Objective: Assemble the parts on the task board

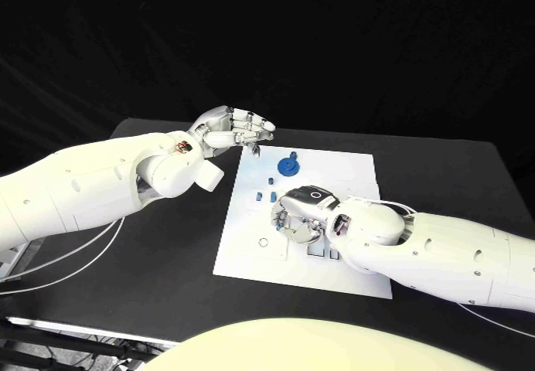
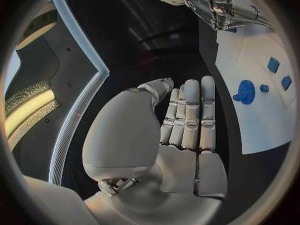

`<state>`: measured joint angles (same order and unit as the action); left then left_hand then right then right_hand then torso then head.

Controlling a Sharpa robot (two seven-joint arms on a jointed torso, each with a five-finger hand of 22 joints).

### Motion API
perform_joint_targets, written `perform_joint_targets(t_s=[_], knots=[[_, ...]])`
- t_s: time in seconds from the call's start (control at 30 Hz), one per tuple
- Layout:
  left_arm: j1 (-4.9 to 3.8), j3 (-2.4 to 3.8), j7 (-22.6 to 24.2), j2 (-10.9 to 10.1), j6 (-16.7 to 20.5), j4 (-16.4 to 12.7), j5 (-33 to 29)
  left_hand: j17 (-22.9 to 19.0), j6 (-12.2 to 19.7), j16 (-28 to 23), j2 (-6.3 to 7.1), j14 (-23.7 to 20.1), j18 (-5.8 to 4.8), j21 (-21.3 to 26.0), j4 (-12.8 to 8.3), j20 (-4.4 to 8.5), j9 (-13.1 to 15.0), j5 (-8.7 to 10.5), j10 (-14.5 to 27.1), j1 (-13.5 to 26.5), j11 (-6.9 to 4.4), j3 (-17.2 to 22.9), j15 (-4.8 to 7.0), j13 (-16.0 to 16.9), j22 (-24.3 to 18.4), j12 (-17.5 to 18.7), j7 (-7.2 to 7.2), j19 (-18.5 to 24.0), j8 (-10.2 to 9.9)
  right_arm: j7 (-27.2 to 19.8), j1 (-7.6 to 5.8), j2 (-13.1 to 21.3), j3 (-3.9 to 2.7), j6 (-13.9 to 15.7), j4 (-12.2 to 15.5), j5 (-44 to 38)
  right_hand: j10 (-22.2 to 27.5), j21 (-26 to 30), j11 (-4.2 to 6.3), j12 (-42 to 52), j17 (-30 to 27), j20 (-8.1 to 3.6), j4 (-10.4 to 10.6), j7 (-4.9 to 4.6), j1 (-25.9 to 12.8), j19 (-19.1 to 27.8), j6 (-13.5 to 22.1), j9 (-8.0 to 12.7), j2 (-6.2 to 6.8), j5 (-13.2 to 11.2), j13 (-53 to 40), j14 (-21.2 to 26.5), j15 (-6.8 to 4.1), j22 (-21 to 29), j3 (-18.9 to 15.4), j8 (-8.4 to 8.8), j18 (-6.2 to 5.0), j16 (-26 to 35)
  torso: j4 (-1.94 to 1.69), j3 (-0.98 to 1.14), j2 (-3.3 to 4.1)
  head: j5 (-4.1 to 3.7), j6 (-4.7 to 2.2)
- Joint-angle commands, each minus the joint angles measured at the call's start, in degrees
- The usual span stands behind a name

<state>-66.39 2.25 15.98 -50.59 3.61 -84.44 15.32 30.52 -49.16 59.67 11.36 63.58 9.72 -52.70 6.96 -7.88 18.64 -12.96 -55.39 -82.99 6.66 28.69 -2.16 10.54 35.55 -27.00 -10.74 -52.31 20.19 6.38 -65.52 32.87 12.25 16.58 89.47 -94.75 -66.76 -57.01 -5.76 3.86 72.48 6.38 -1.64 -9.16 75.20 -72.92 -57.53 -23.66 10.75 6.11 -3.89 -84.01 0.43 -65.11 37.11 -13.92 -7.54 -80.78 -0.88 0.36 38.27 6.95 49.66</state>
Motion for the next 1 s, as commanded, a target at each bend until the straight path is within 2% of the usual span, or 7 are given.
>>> perform_joint_targets(t_s=[0.03,0.13,0.27,0.6,0.73,0.87,1.0], knots=[[-0.04,0.03,0.1,0.0,-1.0,-0.1,0.1,0.1,0.2,0.2,-0.39,0.0,0.83,0.3,0.0,0.00,-0.1,-0.22,0.3,0.2,0.09,-0.2,-0.24,0.1,-0.1,-0.1,-0.02,-0.3,-0.4,-0.7,0.08,0.2,0.07,0.7,0.1,0.0,2.5,2.2,-0.35,-0.2,-1.4,0.32,0.0,-0.22,-0.3,1.1,1.4,0.3,0.87,0.4,0.2,-1.9,0.73,1.5,-0.6,0.87,-0.12,0.9,0.00,-0.04,-0.03,-0.14,-0.17],[-0.04,0.03,0.0,0.0,-1.1,0.0,0.1,0.1,0.2,0.2,-0.39,0.0,0.83,0.3,0.0,0.00,-0.1,-0.22,0.3,0.2,0.09,-0.2,-0.24,0.1,-0.1,-0.1,-0.02,-0.3,-0.4,-0.8,0.08,0.5,0.07,1.6,0.3,0.1,7.4,5.6,-0.86,-0.1,-3.2,0.80,-0.1,-0.45,-0.3,2.7,3.5,1.0,1.83,0.5,0.2,-1.4,1.29,3.8,-1.6,2.40,-0.75,1.9,-0.01,-0.05,-0.04,-0.16,-0.20],[-0.04,0.03,-0.2,0.1,-1.3,0.1,0.1,0.1,0.3,0.2,-0.40,0.0,0.83,0.3,0.0,-0.02,-0.1,-0.22,0.4,0.2,0.11,-0.2,-0.25,0.1,-0.1,-0.1,-0.04,-0.3,-0.4,-0.9,0.08,1.0,0.07,2.8,0.9,0.1,9.7,7.2,-1.09,0.4,-4.2,1.03,-0.3,-0.13,0.2,3.2,4.5,1.4,2.19,0.9,0.1,-1.1,1.34,4.8,-2.9,3.23,-0.97,2.4,-0.06,0.02,-0.01,-0.14,-0.36],[-0.03,0.01,-0.4,0.1,-1.4,0.2,0.1,0.1,0.3,0.2,-0.39,-0.1,0.82,0.3,0.0,-0.02,-0.1,-0.22,0.4,0.3,0.12,-0.3,-0.26,0.1,-0.1,-0.1,-0.04,-0.3,-0.4,-1.3,-0.44,4.3,-0.11,4.4,4.3,0.9,12.0,8.6,-1.35,2.1,-5.2,1.23,-0.2,0.57,0.8,3.3,5.5,1.9,2.50,3.0,-0.1,-0.8,1.55,5.6,-6.4,4.34,-1.10,2.9,0.06,-0.05,-0.07,-0.40,-0.85],[-0.03,0.00,-0.4,0.1,-1.5,0.3,0.1,0.1,0.3,0.2,-0.39,-0.1,0.82,0.3,0.0,-0.02,-0.1,-0.22,0.4,0.3,0.12,-0.3,-0.26,0.1,-0.1,-0.1,-0.04,-0.3,-0.4,-1.3,-1.40,6.8,-0.43,4.2,6.3,2.5,11.7,7.9,-1.21,3.1,-5.0,1.19,0.0,0.72,1.0,2.7,5.4,2.0,2.16,3.5,-0.3,-0.9,1.49,5.1,-7.2,4.48,-0.98,2.7,0.04,-0.07,-0.11,-0.82,-1.14],[-0.03,-0.02,-0.4,0.0,-1.5,0.2,0.1,0.1,0.3,0.2,-0.39,-0.1,0.82,0.3,0.0,-0.02,-0.1,-0.22,0.4,0.3,0.12,-0.3,-0.26,0.1,-0.1,-0.1,-0.04,-0.3,-0.4,-1.2,-3.14,10.5,-0.93,3.6,8.3,5.5,9.1,4.1,-0.61,5.7,-2.8,0.80,0.4,-0.23,1.1,0.2,4.8,2.1,1.58,3.9,-0.5,-1.7,1.02,2.3,-7.1,4.60,-0.23,1.2,0.11,-0.10,-0.15,-1.32,-1.38],[-0.02,-0.06,-0.4,-0.1,-1.4,0.2,0.1,0.1,0.3,0.2,-0.39,-0.1,0.82,0.3,0.0,-0.02,-0.1,-0.22,0.4,0.3,0.12,-0.3,-0.26,0.1,-0.1,-0.1,-0.04,-0.3,-0.4,-0.9,-4.91,13.5,-1.26,2.6,9.1,7.3,8.5,3.2,-0.53,6.3,-2.1,0.72,0.5,-0.30,0.9,-0.3,4.8,2.2,1.79,3.9,-0.5,-1.9,0.95,1.6,-7.0,4.77,-0.04,0.7,0.13,-0.09,-0.09,-1.69,-1.76]])
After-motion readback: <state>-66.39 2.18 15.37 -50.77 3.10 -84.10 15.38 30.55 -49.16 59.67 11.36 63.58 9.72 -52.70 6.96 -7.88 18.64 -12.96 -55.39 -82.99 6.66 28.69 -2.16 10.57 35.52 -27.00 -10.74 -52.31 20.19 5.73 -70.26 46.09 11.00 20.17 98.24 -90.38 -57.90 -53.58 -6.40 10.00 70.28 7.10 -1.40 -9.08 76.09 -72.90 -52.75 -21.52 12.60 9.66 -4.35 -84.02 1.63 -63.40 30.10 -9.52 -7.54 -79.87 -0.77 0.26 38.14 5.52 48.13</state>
